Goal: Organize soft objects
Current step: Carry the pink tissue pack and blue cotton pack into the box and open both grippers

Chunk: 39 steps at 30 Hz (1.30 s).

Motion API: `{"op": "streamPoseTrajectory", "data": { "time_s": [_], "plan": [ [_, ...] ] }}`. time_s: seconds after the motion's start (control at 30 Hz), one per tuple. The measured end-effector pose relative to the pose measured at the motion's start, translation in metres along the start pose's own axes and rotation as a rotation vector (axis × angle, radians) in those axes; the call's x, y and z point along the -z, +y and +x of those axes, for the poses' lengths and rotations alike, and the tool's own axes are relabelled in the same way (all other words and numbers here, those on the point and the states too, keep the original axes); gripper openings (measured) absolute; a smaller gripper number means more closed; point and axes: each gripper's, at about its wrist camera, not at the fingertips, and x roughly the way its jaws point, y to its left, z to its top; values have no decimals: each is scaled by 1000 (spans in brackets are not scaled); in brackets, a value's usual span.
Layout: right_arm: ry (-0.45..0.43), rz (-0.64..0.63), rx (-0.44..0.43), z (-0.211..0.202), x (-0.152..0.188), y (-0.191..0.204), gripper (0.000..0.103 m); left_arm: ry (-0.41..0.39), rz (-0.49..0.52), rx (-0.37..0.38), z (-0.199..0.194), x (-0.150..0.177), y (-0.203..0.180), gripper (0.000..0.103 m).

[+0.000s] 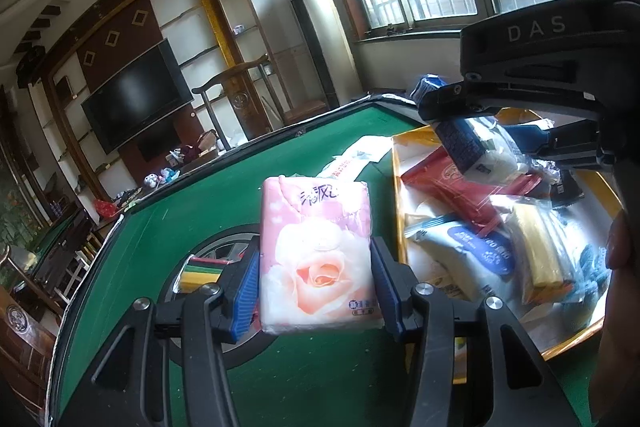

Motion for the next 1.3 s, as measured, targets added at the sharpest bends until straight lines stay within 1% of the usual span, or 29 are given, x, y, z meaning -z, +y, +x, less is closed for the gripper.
{"op": "streamPoseTrajectory", "data": {
  "time_s": [0.2,0.33,0.47,0.67,0.8,0.87,1.03,1.13,1.2,1.3],
  "plan": [
    [-52,24,50,-16,-8,-10,53,7,-5,25,4,-2,-4,52],
    [-82,37,75,-27,-15,-16,53,22,-29,68,7,-7,-10,52],
    [-116,37,118,-39,-21,-22,53,24,-29,97,7,-11,-19,52],
    [-143,37,217,-50,-34,-39,53,59,-39,173,17,-19,-29,52],
    [-145,31,294,-49,-41,-47,53,99,-59,229,30,-25,-37,52],
    [-137,23,335,-43,-43,-49,53,120,-63,273,36,-29,-42,52],
    [-95,31,412,-32,-45,-59,53,183,-84,351,54,-36,-52,53],
    [-81,27,462,-29,-45,-61,53,213,-101,378,61,-37,-54,54],
    [-71,33,459,-27,-45,-63,53,217,-106,385,62,-37,-54,54],
    [-57,30,492,-24,-45,-64,54,223,-116,399,61,-36,-53,55]
  ]
}}
